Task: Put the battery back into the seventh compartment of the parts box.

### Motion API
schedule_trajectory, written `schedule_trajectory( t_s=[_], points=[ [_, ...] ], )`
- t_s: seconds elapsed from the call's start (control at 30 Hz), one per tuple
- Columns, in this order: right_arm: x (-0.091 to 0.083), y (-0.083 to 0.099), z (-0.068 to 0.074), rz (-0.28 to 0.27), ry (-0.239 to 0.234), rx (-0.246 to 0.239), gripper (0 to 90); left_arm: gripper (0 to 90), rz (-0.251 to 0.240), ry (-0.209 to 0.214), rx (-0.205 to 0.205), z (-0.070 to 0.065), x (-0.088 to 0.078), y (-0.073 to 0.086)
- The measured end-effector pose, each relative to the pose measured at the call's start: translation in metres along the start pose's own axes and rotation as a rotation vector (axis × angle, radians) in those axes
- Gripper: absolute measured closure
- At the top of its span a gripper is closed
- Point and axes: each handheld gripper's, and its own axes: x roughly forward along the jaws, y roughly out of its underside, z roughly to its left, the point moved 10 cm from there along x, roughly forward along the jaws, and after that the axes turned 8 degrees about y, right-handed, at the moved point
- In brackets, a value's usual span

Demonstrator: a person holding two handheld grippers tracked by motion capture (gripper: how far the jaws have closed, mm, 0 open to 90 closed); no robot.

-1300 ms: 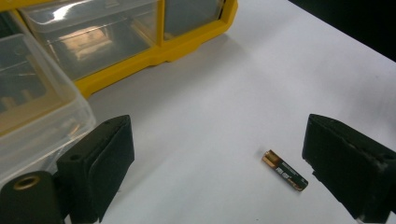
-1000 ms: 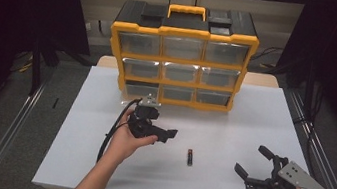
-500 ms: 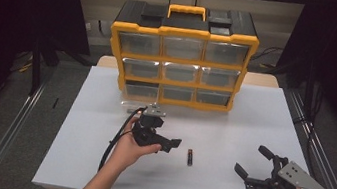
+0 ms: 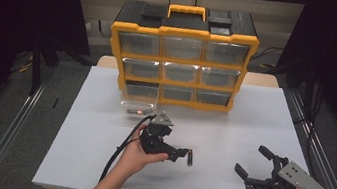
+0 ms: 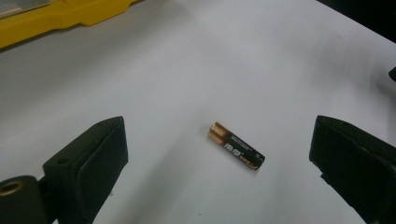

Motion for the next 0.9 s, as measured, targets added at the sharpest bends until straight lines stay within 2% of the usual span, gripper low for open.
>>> schedule_trajectory(
  t_s=[0.03, 0.13, 0.2, 0.27, 0.3, 0.37, 0.4, 0.43, 0.47, 0.53, 0.57, 0.6, 0.67, 0.73, 0.8, 0.9],
  points=[
    [0.0, 0.0, 0.0, -0.001, -0.001, 0.0, 1.0, 4.7, 0.028, -0.002, 0.011, 0.0, -0.001, 0.002],
    [0.0, 0.0, 0.0, 0.002, 0.002, -0.005, 1.0, 4.8, 0.019, 0.0, 0.024, -0.001, 0.003, 0.003],
    [0.0, 0.001, 0.0, 0.003, 0.002, -0.004, 1.0, 4.8, 0.032, 0.013, 0.025, -0.004, 0.006, 0.004],
    [0.0, 0.0, 0.0, 0.002, 0.004, -0.006, 1.0, 5.3, 0.027, -0.002, 0.045, -0.004, 0.01, 0.005],
    [0.0, 0.0, 0.0, 0.001, 0.005, -0.006, 1.0, 5.6, 0.051, -0.007, 0.047, -0.004, 0.011, 0.007],
    [0.0, 0.0, -0.001, 0.001, 0.008, -0.003, 1.0, 5.7, 0.044, -0.005, 0.043, -0.005, 0.017, 0.009],
    [0.0, 0.001, -0.001, 0.002, 0.007, -0.006, 1.0, 6.5, 0.063, -0.038, 0.042, -0.003, 0.019, 0.011],
    [0.0, 0.001, -0.001, 0.002, 0.007, -0.006, 1.0, 7.0, 0.065, -0.016, 0.049, -0.004, 0.022, 0.012],
    [0.0, 0.001, -0.001, 0.002, 0.006, -0.006, 1.0, 7.5, 0.066, -0.014, 0.048, -0.004, 0.024, 0.012],
    [-0.001, 0.001, -0.001, 0.005, 0.006, -0.004, 1.0, 9.4, 0.078, -0.02, 0.046, -0.003, 0.024, 0.013],
    [-0.001, 0.001, -0.001, 0.001, 0.006, -0.003, 1.0, 10.2, 0.065, -0.025, 0.061, -0.003, 0.029, 0.013],
    [0.0, 0.001, -0.001, 0.0, 0.006, -0.002, 1.0, 10.6, 0.088, -0.032, 0.065, -0.002, 0.029, 0.015],
    [0.0, 0.001, -0.001, 0.0, 0.003, -0.004, 1.0, 12.2, 0.084, -0.045, 0.078, -0.001, 0.033, 0.017],
    [0.0, 0.001, -0.001, 0.001, 0.002, -0.002, 1.0, 12.9, 0.102, -0.04, 0.066, 0.0, 0.035, 0.02],
    [0.0, 0.001, 0.0, 0.001, 0.002, -0.004, 1.0, 15.7, 0.106, -0.051, 0.078, 0.0, 0.038, 0.021],
    [0.0, 0.001, 0.0, 0.0, 0.001, -0.004, 1.0, 20.8, 0.118, -0.027, 0.081, -0.004, 0.043, 0.024]
  ],
)
